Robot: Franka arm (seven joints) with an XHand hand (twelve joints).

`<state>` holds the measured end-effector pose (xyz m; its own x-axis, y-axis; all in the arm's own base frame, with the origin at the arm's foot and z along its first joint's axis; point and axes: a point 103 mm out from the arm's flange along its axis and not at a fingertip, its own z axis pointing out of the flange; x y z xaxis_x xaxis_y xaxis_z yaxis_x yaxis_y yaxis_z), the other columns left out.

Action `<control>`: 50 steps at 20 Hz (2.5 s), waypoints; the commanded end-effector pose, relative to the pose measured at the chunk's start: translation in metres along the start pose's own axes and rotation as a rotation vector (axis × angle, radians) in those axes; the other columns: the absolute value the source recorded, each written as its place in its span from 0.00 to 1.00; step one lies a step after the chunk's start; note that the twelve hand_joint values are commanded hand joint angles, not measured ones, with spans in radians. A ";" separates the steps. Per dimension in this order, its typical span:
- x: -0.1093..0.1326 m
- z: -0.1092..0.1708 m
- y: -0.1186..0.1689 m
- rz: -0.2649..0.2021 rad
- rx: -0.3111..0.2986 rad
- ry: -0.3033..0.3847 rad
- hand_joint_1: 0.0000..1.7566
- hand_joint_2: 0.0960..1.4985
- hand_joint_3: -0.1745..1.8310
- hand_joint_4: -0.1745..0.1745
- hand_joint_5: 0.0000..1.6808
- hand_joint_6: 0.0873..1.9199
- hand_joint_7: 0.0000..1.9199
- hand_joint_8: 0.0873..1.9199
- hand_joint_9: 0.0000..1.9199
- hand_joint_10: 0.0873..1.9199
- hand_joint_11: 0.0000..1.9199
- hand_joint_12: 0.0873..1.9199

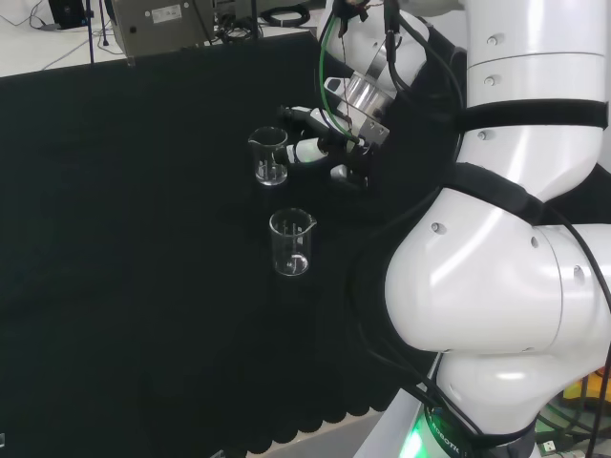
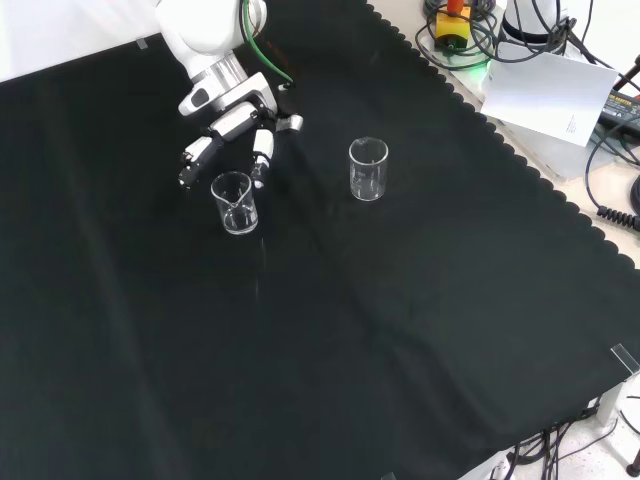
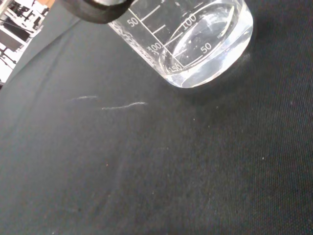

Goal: Pick up the beaker on the right.

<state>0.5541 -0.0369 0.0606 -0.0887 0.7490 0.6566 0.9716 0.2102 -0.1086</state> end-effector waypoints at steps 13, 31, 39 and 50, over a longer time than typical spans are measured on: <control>0.003 0.015 0.009 0.017 0.001 0.031 0.48 0.56 0.00 0.43 0.25 0.00 0.09 0.31 0.17 0.31 0.02 0.72; 0.016 0.023 0.017 -0.077 0.011 -0.009 0.47 0.55 0.00 0.42 0.27 0.00 0.11 0.34 0.19 0.30 0.02 0.71; 0.014 0.026 0.020 -0.025 -0.009 -0.020 0.47 0.54 0.00 0.42 0.28 0.09 0.13 0.36 0.22 0.29 0.03 0.71; 0.016 0.016 0.022 -0.031 -0.076 0.036 0.54 0.57 0.00 0.39 0.35 0.71 0.27 0.51 0.35 0.33 0.13 0.68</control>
<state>0.5704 -0.0117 0.0502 -0.1028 0.7337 0.6717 0.9790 0.1941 -0.0621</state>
